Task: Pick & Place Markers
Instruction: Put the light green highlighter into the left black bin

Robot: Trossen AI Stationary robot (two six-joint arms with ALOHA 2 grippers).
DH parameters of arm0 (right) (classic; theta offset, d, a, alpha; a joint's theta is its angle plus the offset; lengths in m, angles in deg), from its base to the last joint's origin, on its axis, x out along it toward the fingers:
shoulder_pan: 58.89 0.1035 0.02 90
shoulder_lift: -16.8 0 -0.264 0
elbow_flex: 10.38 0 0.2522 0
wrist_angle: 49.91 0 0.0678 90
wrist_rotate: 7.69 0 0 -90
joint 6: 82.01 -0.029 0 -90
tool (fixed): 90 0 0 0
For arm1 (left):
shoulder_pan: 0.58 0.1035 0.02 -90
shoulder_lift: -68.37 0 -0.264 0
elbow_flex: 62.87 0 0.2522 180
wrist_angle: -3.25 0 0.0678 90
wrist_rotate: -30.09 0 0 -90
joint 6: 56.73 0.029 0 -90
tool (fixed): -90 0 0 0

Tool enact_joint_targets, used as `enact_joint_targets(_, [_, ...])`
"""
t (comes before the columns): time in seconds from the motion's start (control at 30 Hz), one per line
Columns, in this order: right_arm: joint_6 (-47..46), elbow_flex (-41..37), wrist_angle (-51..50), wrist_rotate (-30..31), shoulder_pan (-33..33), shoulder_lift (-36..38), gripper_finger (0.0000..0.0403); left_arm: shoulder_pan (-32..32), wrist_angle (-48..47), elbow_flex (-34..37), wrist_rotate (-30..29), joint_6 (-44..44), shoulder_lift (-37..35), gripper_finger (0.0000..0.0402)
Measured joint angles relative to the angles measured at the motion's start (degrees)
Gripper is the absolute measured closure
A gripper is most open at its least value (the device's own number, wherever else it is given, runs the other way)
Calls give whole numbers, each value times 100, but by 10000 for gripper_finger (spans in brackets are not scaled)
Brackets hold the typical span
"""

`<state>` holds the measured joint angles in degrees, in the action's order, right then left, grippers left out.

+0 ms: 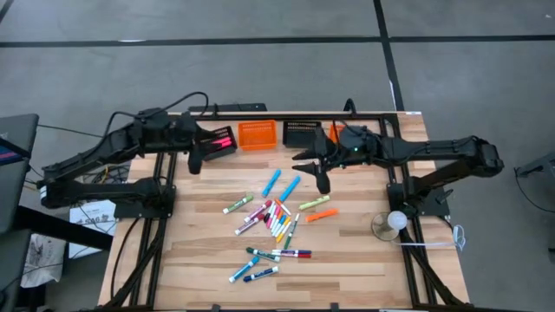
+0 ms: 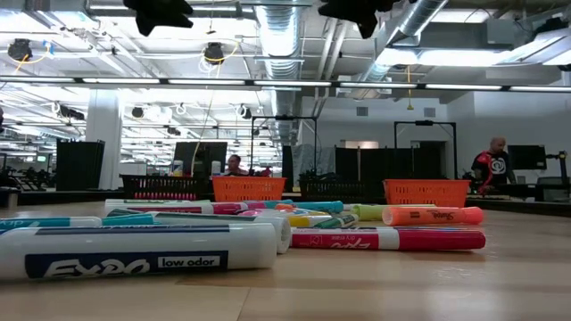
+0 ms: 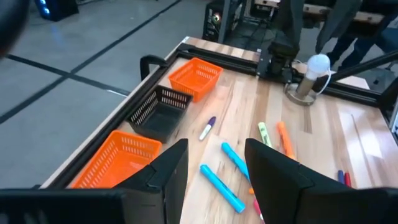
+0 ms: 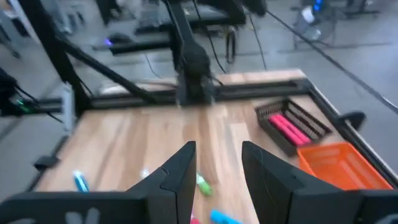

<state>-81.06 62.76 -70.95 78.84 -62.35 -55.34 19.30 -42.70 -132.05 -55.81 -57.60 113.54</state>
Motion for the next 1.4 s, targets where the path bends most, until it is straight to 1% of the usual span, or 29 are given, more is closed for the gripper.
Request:
enact_joint_targets(0.07, [59, -2, -593, 239, 121, -50, 284, 0, -2, 0, 0, 7, 39, 244])
enact_joint_targets(0.17, [29, 15, -1598, 238, 233, -201, 284, 0, -2, 0, 0, 11, 77, 244])
enact_joint_targets(0.23, [-178, -22, -2491, 211, 286, -308, 284, 0, -2, 0, 2, 39, 85, 244])
enact_joint_targets(0.37, [-502, -7, -3132, 184, 349, -608, 284, 6, 10, 0, 0, 55, 120, 244])
enact_joint_targets(0.5, [-540, -4, -3188, 154, 344, -935, 284, 6, 20, -2, 0, 57, 180, 244])
enact_joint_targets(0.67, [-247, -2, -3429, -250, 346, -1399, 284, 4, 1, -1, 1, 52, 222, 244])
enact_joint_targets(0.97, [-166, -2, -3689, -274, 386, -2212, 284, 2, 11, -1, 0, 57, 225, 244])
enact_joint_targets(1.2, [490, -2, -3671, -275, 376, -2394, 284, 2, 11, 0, 2, 57, 225, 244])
enact_joint_targets(1.4, [747, -2, -3663, -269, 375, -2394, 284, 3, 11, -1, 2, 59, 225, 244])
